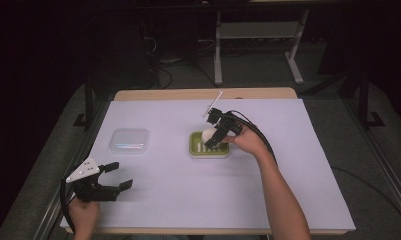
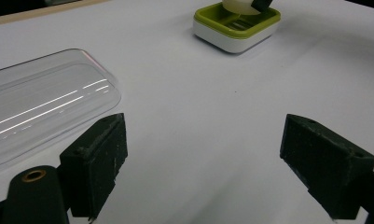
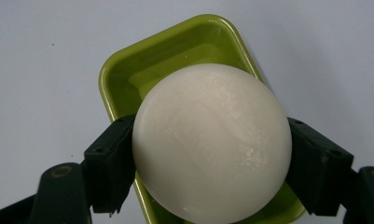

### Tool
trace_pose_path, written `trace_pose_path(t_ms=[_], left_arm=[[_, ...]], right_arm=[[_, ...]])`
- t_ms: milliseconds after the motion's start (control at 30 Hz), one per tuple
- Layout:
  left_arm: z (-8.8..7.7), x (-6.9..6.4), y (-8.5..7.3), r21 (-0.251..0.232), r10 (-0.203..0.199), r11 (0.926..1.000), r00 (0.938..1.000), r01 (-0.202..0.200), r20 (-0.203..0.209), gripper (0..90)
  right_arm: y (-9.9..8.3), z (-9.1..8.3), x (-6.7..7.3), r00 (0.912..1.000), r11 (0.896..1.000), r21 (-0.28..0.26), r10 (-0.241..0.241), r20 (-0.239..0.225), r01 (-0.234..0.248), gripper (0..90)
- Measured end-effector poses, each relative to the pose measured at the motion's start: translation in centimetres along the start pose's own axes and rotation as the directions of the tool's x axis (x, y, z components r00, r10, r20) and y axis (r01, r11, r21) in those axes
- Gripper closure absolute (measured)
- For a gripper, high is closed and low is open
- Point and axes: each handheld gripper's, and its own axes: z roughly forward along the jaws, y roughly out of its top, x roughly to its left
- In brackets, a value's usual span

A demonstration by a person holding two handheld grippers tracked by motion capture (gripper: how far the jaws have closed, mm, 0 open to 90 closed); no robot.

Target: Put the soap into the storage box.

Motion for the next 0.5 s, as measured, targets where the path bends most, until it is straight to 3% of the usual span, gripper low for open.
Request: trace_pose_path(t_ms=[500], left_arm=[[-0.07,0.03,0.02,0.004,0.004,1.0,1.0,-0.004,0.0,14.5]], right_arm=[[0.22,0.75,0.24,1.0,1.0,0.025,-0.003,-0.007,0.003,23.8]])
